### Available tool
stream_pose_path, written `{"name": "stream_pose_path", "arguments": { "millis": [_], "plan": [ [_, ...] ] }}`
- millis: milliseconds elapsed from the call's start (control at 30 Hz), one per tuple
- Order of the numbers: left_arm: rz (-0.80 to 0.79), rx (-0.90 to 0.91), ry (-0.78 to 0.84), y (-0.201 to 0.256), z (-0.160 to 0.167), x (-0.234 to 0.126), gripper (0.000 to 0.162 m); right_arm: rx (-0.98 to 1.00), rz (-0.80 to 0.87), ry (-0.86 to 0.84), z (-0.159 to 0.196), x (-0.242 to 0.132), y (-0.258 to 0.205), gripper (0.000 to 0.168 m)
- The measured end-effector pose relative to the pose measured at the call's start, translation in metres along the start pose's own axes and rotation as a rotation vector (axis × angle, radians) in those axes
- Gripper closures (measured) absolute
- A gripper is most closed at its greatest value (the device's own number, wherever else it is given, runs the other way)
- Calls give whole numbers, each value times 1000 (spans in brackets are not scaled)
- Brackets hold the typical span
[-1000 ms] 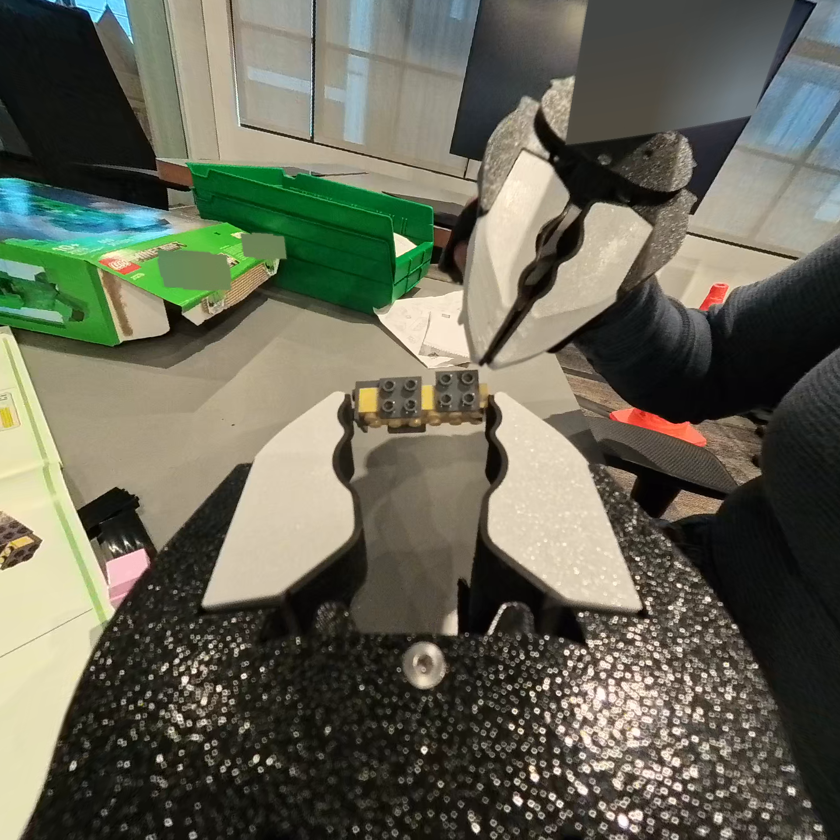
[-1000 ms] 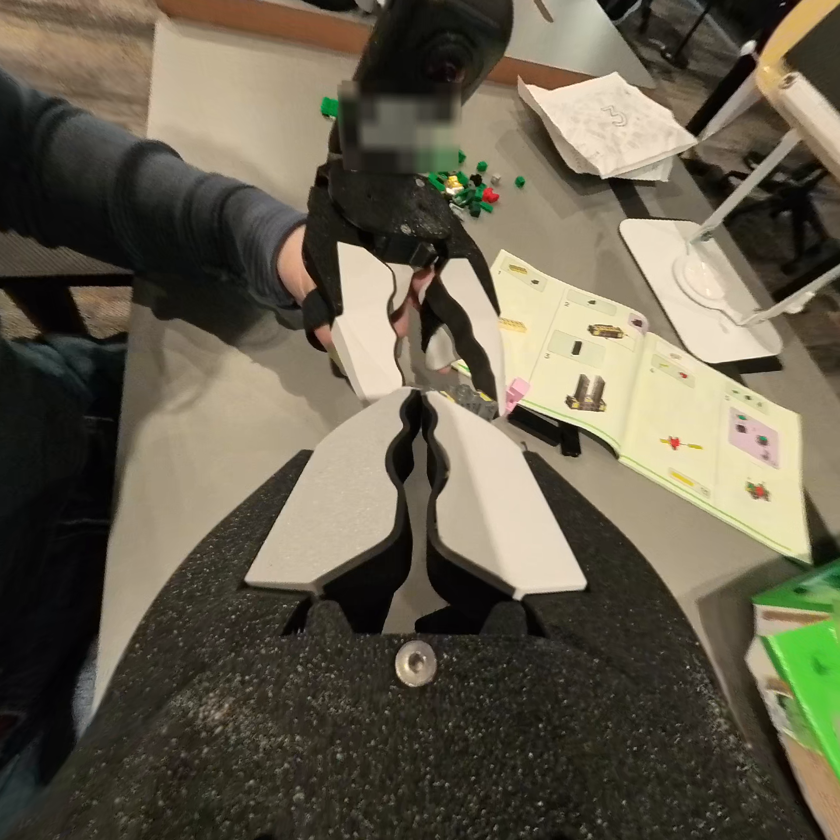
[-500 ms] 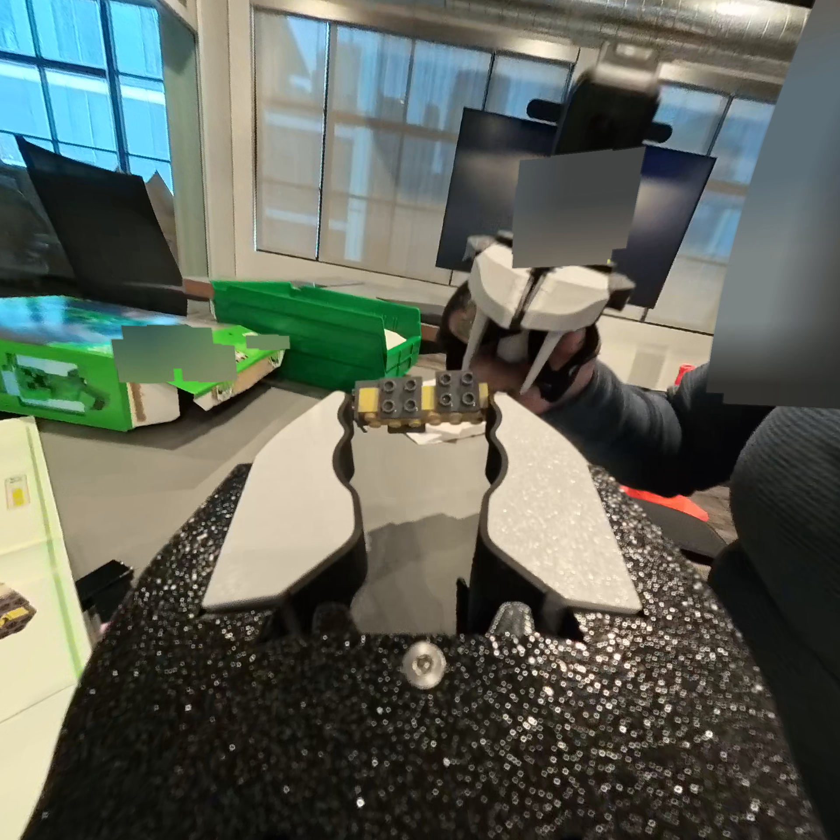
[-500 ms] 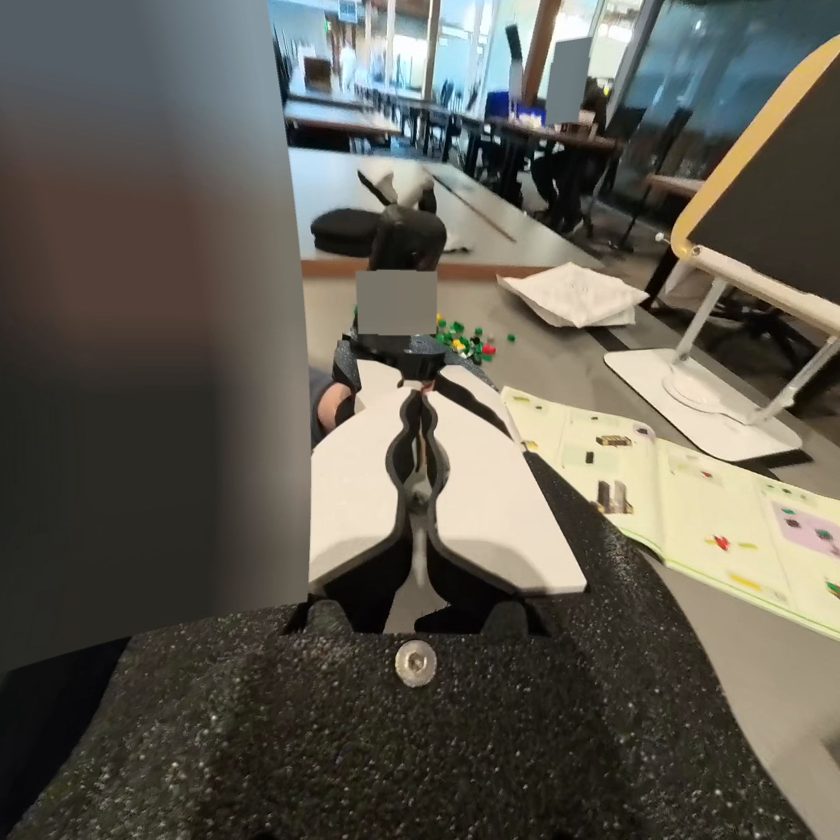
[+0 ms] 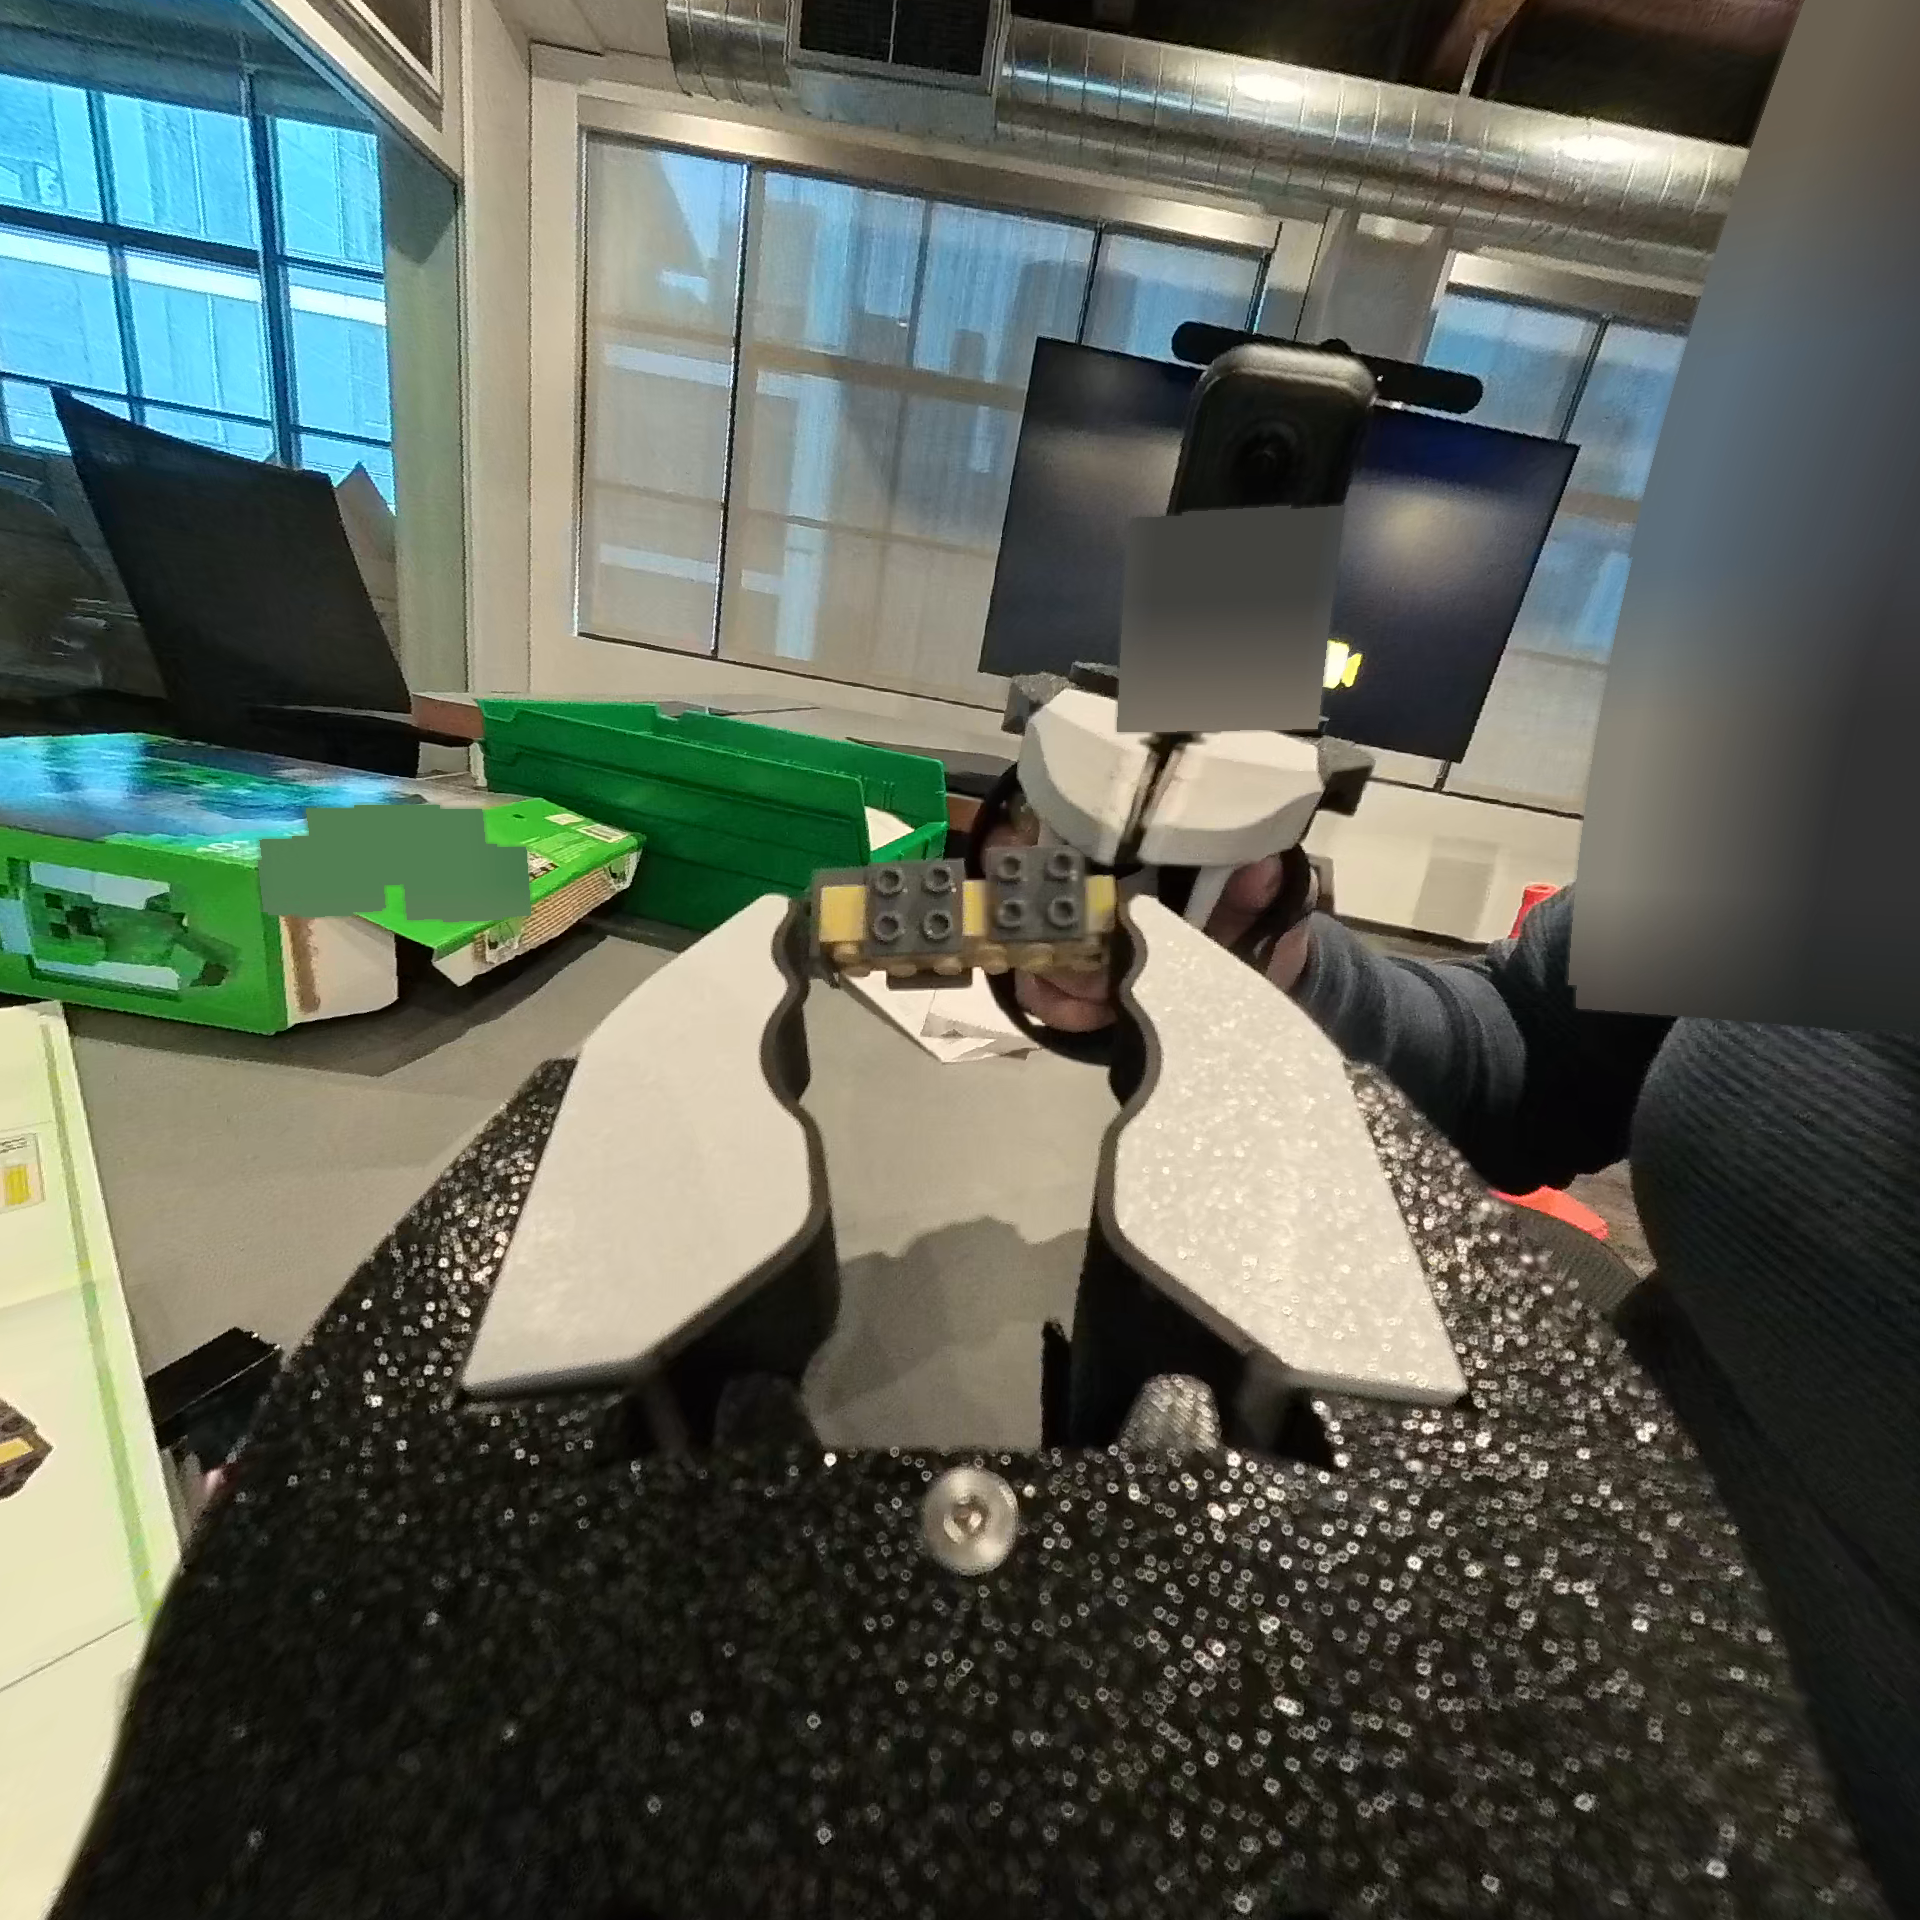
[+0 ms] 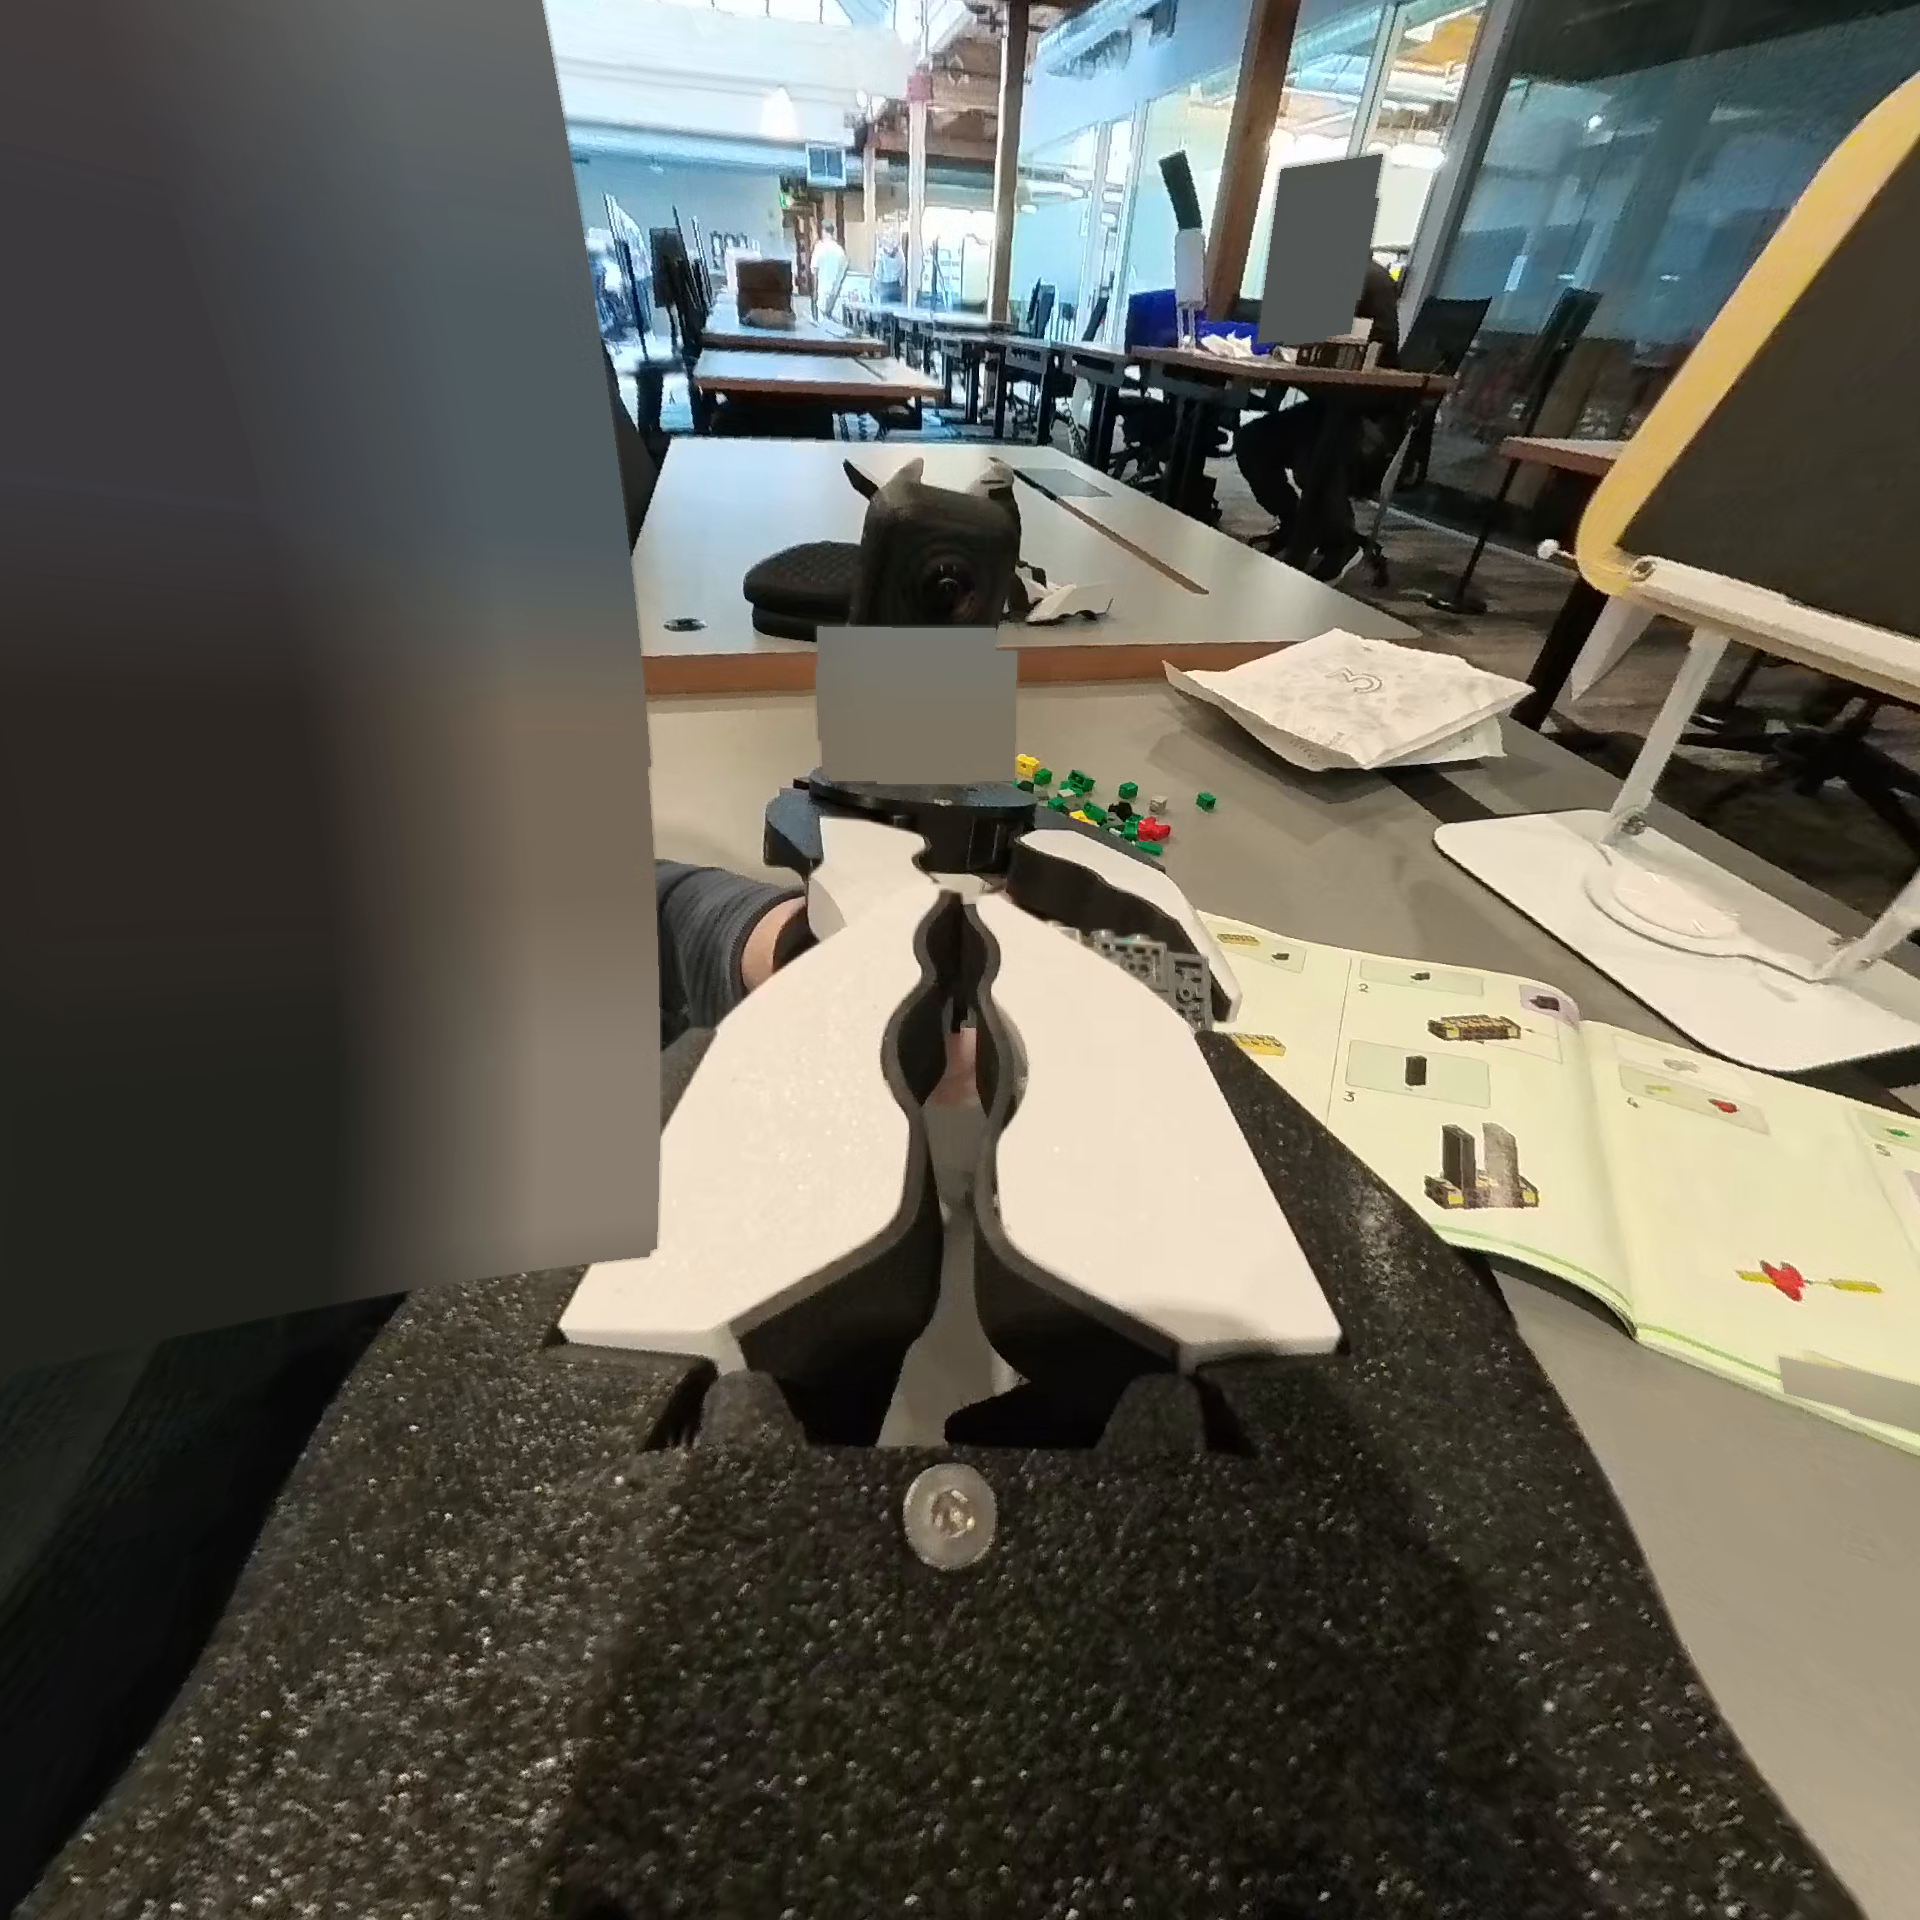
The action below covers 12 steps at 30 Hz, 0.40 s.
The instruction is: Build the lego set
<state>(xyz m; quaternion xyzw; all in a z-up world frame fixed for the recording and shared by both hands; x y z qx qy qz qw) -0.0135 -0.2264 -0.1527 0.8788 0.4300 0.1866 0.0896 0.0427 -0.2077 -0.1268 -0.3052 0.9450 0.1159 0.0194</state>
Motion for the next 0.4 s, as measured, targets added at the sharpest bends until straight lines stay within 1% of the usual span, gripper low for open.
{"name": "stream_pose_path", "arguments": {
  "millis": [33, 400],
  "plan": [
    [0, 3, -2, 0, 0, 0, 106, -7, 4, -10, 1, 0, 0, 168],
    [8, -5, -10, 0, 1, 1, 106, -38, 24, -30, 1, -2, 2, 168]
  ]
}}
Point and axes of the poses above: each gripper's, where its closed fingertips meet, x out along the fingers, z out of its underside, y = z × x across the jaws, the point moved 4 cm from there along -x, back along the fingers, and after that the axes turned 9 degrees about -x, right-handed, at the moved point
